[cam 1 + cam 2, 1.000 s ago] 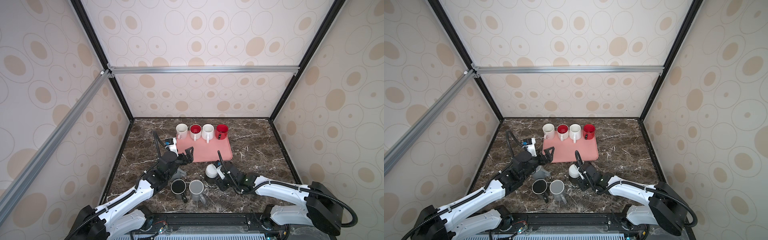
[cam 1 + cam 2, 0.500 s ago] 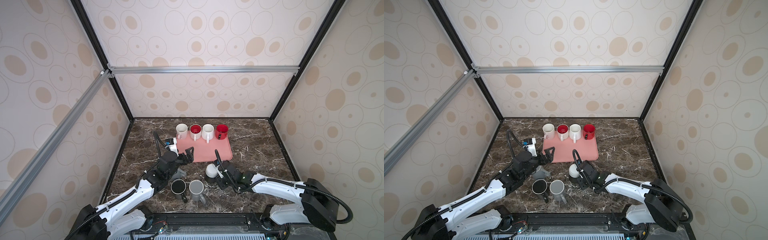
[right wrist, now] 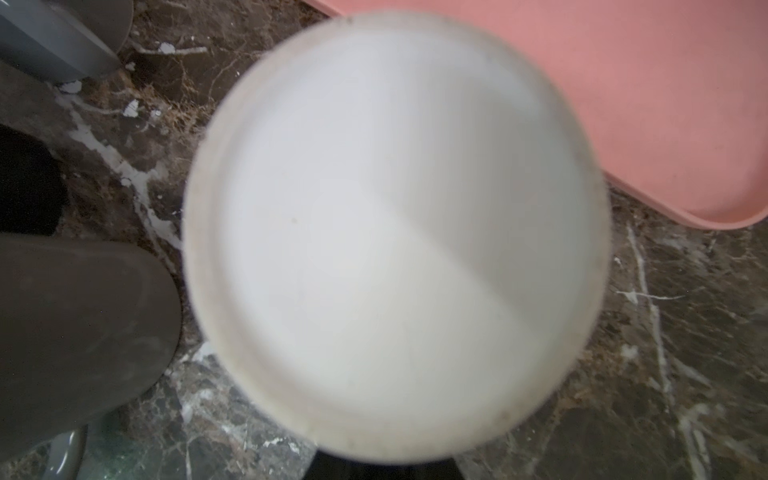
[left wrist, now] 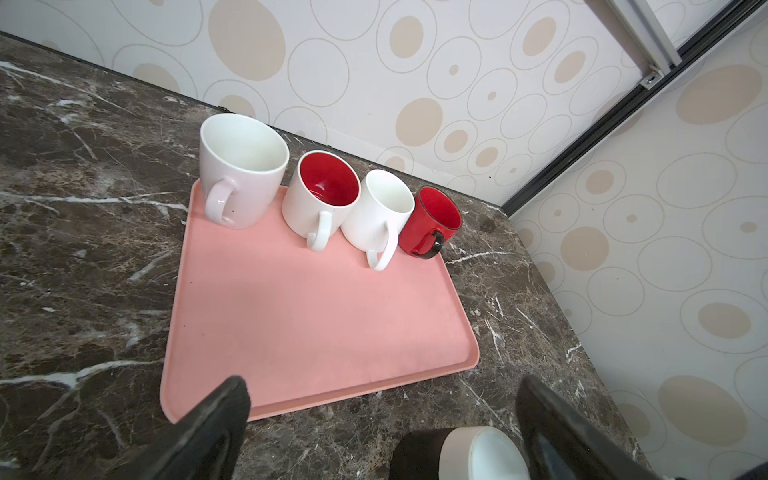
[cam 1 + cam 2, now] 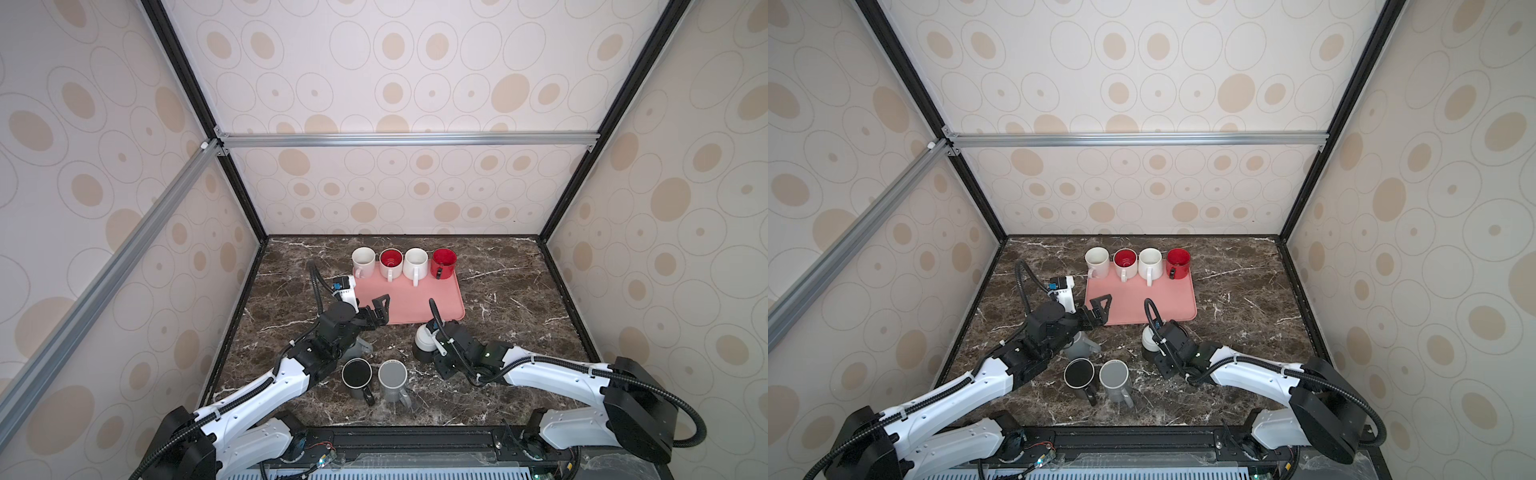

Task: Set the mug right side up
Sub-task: 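Grasp the black-and-white mug's base with the right gripper and lift, then raise the mug toward the left gripper while the left gripper approaches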

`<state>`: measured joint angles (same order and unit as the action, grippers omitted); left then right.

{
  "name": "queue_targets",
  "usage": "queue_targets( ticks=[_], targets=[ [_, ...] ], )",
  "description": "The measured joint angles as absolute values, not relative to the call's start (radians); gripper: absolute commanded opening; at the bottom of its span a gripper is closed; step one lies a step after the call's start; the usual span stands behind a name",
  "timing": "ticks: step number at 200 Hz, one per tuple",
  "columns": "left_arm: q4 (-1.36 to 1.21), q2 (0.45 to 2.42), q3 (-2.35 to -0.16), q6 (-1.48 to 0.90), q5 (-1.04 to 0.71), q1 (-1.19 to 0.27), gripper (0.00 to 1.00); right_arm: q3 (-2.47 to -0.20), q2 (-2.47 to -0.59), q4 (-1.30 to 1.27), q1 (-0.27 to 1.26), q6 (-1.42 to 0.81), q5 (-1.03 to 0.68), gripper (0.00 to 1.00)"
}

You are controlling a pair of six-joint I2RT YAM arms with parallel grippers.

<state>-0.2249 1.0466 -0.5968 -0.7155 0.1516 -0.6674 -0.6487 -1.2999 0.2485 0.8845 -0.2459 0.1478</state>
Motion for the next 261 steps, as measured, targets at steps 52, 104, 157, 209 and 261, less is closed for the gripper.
queue_targets(
  ticks=[52, 104, 157, 209, 261],
  targets=[
    [-0.241, 1.050, -0.597, -0.723, 0.120, -0.667, 0.99, -0.658, -1.185, 0.294, 0.874, -0.261, 0.147, 0.00],
    [-0.334, 1.056, -0.597, -0.752, 0.049, -0.667, 0.99, -0.751, -1.100, 0.240, 0.821, -0.291, 0.073, 0.00],
    [-0.515, 1.062, -0.541, -0.806, -0.047, -0.666, 0.95, -0.808, -1.061, 0.023, 0.773, -0.350, 0.002, 0.00],
    [-0.745, 1.056, -0.484, -0.846, -0.167, -0.663, 0.93, -0.835, -1.076, -0.222, 0.691, -0.494, -0.105, 0.00],
    [-1.003, 1.107, -0.470, -0.926, -0.293, -0.661, 0.79, -0.904, -1.152, -0.427, 0.673, -0.633, -0.242, 0.00]
  ],
)
